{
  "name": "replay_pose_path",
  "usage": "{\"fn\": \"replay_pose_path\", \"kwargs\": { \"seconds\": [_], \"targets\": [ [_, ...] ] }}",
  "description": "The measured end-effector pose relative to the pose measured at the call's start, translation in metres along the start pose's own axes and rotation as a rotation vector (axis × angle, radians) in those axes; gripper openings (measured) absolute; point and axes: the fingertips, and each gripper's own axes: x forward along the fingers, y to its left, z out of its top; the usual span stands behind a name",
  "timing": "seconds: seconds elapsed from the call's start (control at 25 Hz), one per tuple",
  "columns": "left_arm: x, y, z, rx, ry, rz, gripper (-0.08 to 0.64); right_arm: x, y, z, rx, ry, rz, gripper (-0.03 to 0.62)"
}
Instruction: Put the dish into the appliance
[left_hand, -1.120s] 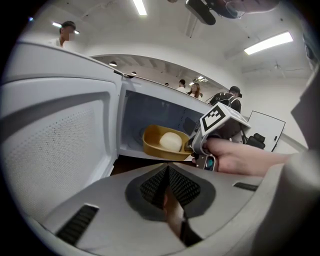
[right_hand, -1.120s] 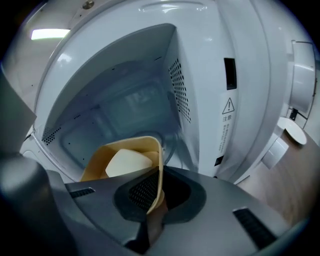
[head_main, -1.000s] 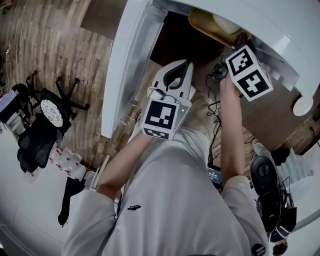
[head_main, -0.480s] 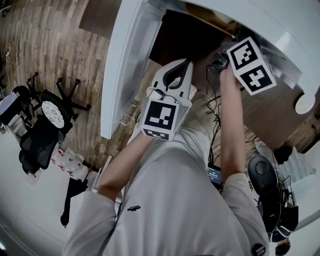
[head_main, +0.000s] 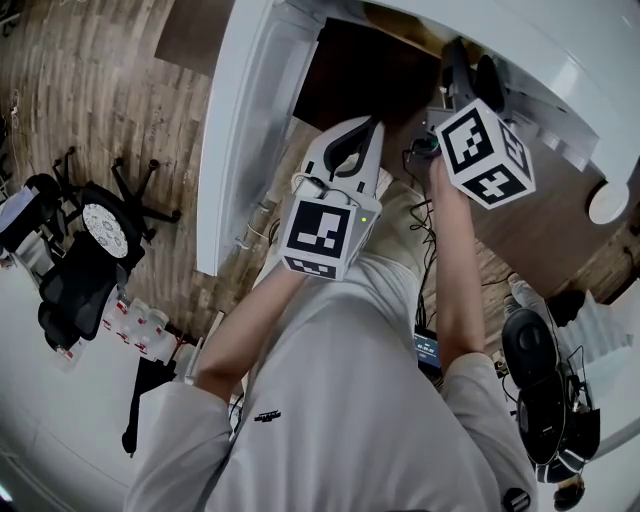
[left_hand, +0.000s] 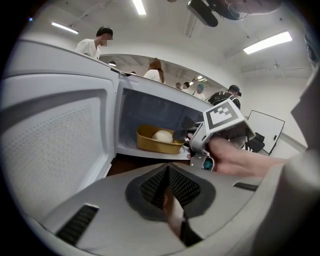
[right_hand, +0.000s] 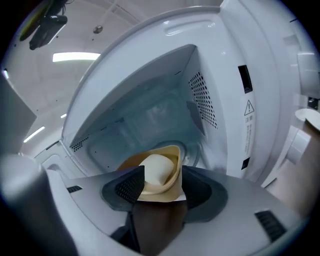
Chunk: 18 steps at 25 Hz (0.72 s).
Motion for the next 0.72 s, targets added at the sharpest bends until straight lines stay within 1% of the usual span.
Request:
{"fn": "replay_pose_path", "kwargs": {
  "seconds": [0.16,0.32,0.36,0.48,0.56,0.72],
  "targets": [
    [0.000,-0.003,-0.002,-0.002,0.003,-0.003,-0.003,-0.006,0.012,-0.006,-0.120,0.011,0.039,0.275],
    [-0.001,-0.005,-0.004,-0.001,0.004,-0.005,-0.003,-0.003,0.018,-0.017,-0.235,0.057,0.046,0.341],
    [-0.001,-0.005,-0.004,0.000,0.004,-0.005,-0.003,-0.002,0.019,-0.018,-0.265,0.062,0.040,0.352],
    [-0.002,-0.003,-0.004,-0.001,0.004,-0.002,-0.002,0.001,0.021,-0.016,-0.350,0.060,0.017,0.353],
    [-0.002,-0.001,-0.004,0.000,0.004,0.001,-0.003,0.004,0.021,-0.014,-0.363,0.057,0.006,0.353],
    [-0.003,0.001,-0.002,0.000,0.002,0.006,-0.003,0.009,0.016,-0.009,-0.343,0.049,-0.015,0.353]
  ]
}}
